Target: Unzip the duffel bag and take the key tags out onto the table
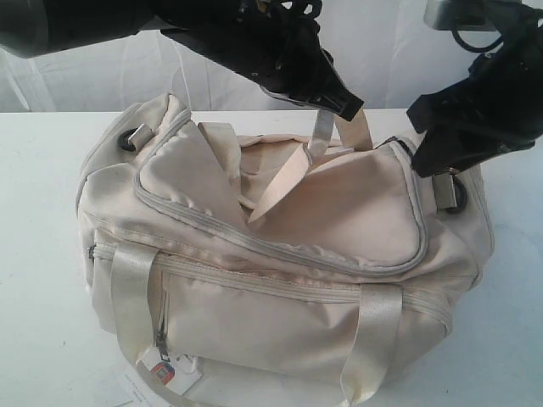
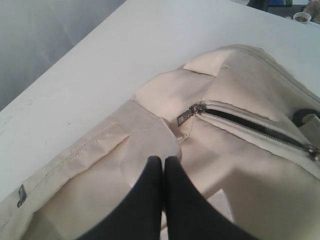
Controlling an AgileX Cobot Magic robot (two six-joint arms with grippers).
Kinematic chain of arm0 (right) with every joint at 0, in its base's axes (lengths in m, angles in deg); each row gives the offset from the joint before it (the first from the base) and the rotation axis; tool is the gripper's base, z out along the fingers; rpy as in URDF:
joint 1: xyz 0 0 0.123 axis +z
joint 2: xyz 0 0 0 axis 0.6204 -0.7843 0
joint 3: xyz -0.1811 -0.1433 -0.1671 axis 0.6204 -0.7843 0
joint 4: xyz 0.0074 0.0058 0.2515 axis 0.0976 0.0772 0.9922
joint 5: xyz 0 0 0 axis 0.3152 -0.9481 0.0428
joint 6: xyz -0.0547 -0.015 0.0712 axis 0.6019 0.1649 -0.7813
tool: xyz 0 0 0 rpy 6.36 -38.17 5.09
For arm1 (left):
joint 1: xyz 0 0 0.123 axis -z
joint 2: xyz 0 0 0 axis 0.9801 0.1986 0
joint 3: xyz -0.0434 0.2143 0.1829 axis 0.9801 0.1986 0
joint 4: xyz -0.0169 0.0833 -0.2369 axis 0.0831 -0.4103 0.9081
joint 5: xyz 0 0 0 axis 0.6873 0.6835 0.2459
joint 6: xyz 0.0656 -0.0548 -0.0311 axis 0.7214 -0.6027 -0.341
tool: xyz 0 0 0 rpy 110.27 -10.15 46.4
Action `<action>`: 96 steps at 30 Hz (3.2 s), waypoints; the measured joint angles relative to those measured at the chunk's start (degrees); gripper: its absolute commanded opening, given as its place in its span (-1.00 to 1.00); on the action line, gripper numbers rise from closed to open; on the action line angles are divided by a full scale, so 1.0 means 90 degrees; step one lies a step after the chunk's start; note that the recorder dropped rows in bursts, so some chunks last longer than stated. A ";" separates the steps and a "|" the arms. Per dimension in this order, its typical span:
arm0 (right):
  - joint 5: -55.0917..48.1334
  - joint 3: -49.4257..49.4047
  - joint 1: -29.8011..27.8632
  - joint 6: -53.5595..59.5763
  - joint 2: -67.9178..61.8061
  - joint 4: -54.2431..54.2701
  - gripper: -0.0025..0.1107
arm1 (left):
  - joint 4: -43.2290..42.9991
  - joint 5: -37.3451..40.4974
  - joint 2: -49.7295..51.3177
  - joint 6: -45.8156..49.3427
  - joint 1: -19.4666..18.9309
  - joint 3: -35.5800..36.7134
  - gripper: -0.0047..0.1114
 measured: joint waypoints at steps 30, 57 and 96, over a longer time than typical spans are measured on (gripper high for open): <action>0.0493 -0.3057 0.0028 0.1371 0.1675 0.2631 -0.96 | 0.0000 0.0095 0.0000 -0.0137 0.0000 0.0000 -0.92; 0.1242 -0.3417 0.1146 0.1507 0.1675 0.3112 0.01 | 0.0010 0.0643 -0.0140 -0.0161 0.0000 0.0000 0.40; 0.0709 -0.1169 0.1146 -0.1315 0.1587 -0.1772 0.11 | 0.2529 0.1261 -0.2043 0.0252 0.1482 0.3038 0.24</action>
